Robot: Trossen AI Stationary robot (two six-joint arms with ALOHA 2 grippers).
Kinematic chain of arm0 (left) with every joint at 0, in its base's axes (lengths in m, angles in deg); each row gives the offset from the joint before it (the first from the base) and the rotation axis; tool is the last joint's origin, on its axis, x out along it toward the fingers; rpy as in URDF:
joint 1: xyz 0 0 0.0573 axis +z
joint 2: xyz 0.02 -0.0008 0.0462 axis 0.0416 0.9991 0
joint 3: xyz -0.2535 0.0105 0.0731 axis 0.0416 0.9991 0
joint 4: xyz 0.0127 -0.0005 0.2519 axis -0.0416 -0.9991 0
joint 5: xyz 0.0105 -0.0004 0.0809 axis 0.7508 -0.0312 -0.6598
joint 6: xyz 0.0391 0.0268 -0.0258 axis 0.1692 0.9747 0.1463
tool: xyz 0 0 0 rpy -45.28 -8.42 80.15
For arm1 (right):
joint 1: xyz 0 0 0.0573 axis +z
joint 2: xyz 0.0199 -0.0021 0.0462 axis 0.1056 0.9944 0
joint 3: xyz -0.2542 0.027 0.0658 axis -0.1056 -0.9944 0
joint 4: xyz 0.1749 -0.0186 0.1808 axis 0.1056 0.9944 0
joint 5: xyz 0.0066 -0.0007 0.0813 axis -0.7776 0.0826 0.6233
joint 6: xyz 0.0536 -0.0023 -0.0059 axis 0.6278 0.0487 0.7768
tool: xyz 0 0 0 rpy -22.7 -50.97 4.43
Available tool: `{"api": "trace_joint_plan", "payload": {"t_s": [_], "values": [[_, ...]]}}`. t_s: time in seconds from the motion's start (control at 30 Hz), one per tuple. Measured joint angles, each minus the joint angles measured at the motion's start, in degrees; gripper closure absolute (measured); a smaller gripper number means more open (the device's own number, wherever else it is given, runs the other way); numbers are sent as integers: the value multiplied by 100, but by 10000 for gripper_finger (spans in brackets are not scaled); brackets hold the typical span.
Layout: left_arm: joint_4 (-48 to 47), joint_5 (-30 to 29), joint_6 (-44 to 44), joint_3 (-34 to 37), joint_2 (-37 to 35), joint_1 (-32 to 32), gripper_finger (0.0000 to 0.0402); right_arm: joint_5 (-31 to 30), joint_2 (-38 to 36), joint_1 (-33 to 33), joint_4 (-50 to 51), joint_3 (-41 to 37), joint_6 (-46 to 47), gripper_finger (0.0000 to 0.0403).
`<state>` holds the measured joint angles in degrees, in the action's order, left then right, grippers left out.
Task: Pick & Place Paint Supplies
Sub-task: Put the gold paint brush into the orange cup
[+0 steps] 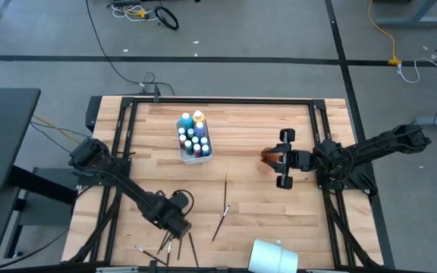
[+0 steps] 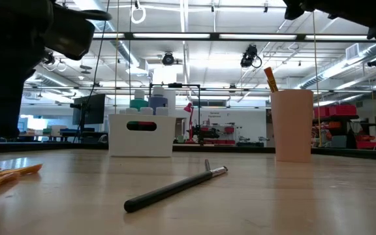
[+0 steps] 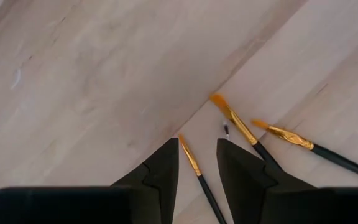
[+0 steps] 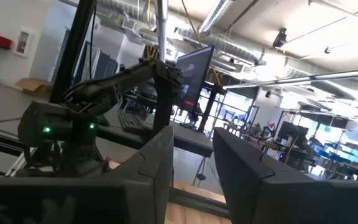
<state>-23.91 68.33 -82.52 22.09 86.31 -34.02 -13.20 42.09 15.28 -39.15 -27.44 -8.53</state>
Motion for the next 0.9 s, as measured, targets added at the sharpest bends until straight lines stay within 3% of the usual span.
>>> {"api": "trace_joint_plan", "payload": {"t_s": [0.27,0.4,0.7,0.9], "values": [[276,95,-235,355,0,-28,283,4,0,0,-4,0,1,283],[875,193,196,682,0,-46,283,9,0,0,-7,-2,1,283],[921,59,371,859,-4,-46,285,8,0,0,-11,-2,4,283],[919,-229,778,886,-7,-48,335,9,0,0,-11,-2,4,283]]}}
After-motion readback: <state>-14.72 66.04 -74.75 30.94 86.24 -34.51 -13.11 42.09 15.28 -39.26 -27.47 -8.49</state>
